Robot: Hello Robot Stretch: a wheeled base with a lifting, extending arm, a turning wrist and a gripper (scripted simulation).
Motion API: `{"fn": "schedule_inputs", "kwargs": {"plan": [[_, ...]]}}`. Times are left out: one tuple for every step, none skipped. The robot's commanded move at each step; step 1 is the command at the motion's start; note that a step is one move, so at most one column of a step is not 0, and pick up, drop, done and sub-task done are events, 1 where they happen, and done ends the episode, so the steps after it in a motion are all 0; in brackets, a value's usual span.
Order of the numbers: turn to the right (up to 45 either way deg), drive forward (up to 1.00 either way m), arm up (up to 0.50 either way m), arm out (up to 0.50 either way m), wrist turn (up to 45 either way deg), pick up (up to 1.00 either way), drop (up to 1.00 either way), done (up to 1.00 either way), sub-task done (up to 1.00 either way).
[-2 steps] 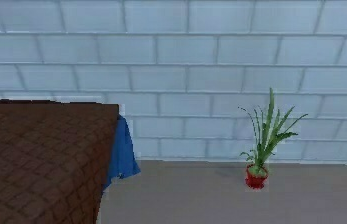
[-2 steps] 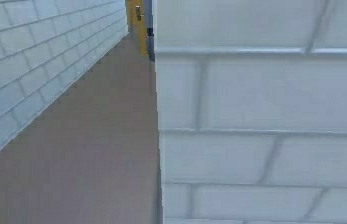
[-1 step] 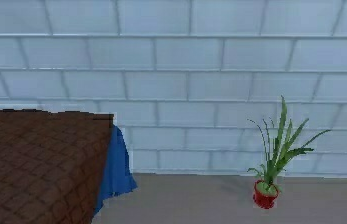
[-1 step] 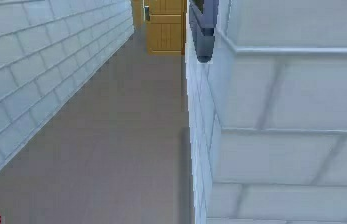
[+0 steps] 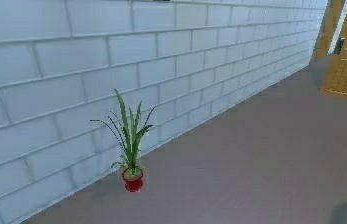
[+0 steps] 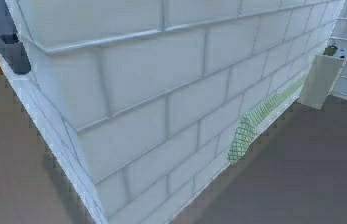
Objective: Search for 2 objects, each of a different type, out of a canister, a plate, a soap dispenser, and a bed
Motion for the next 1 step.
{"fn": "schedule_inputs", "kwargs": {"plan": [[21.0, 0.00, 0.00, 0.00, 0.0, 0.00, 0.00, 0.00, 0.00]]}}
